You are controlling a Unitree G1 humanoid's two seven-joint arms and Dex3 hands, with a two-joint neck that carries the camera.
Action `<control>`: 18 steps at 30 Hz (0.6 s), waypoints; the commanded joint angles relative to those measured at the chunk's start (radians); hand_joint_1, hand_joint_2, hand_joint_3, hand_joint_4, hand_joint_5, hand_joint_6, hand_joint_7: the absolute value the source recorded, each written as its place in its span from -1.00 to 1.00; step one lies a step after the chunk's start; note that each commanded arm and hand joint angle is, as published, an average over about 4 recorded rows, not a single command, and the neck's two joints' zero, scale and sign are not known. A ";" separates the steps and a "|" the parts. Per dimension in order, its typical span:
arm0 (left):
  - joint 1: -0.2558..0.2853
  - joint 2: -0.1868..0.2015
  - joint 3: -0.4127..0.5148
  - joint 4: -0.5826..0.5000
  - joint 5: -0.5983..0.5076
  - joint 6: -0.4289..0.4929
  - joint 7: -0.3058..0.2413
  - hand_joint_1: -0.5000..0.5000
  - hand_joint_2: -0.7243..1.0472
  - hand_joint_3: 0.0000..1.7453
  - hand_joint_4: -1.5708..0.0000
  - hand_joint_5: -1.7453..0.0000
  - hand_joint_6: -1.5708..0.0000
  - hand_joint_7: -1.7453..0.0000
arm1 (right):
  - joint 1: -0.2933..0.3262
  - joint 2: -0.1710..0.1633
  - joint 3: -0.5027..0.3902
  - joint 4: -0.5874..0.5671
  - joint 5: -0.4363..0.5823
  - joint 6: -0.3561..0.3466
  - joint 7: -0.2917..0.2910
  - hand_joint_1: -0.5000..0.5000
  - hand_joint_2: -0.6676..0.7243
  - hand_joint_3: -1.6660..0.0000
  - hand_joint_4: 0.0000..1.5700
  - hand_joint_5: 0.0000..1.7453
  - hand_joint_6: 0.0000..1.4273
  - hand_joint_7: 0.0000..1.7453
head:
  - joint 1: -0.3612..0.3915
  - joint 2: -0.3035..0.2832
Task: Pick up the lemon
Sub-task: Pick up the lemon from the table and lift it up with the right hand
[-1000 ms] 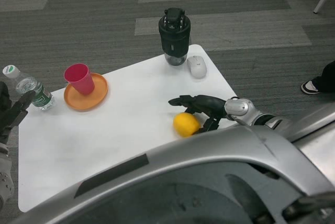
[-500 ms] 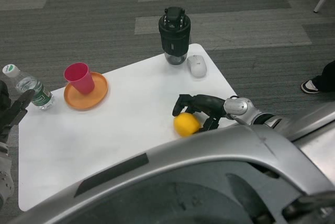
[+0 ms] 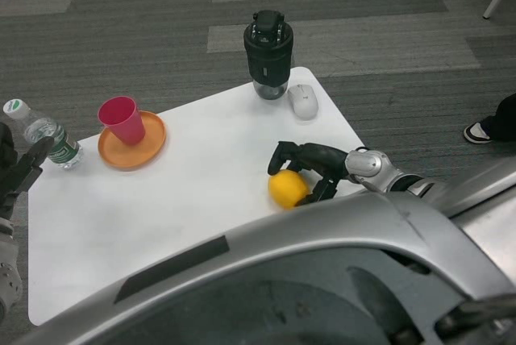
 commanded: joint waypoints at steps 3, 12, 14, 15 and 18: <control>-0.005 0.011 0.011 -0.004 0.005 -0.001 -0.005 1.00 0.70 -0.90 1.00 1.00 1.00 1.00 | 0.000 0.008 -0.029 0.006 0.032 -0.001 -0.030 0.17 -0.91 -0.33 -0.89 1.00 -0.80 0.76 | 0.000 0.003; -0.005 0.011 0.012 -0.003 0.006 -0.001 -0.005 1.00 0.70 -0.90 1.00 1.00 1.00 1.00 | 0.001 0.011 -0.033 -0.057 0.106 -0.010 -0.061 0.17 -0.91 -0.33 -0.85 1.00 -0.76 0.76 | 0.002 0.007; -0.005 0.011 0.012 -0.003 0.006 -0.001 -0.005 1.00 0.70 -0.93 1.00 1.00 1.00 1.00 | 0.002 0.014 -0.032 -0.085 0.124 -0.009 -0.070 0.17 -0.91 -0.33 -0.85 1.00 -0.76 0.76 | 0.002 0.007; -0.005 0.011 0.013 -0.004 0.006 -0.001 -0.005 1.00 0.70 -0.93 1.00 1.00 1.00 1.00 | 0.002 0.016 -0.030 -0.102 0.133 -0.009 -0.075 0.17 -0.91 -0.33 -0.85 1.00 -0.76 0.74 | 0.003 0.011; -0.005 0.011 0.014 -0.005 0.007 -0.001 -0.005 1.00 0.70 -0.90 1.00 1.00 1.00 1.00 | -0.001 0.026 -0.026 -0.156 0.155 -0.008 -0.089 0.17 -0.91 -0.33 -0.85 1.00 -0.79 0.72 | 0.012 0.022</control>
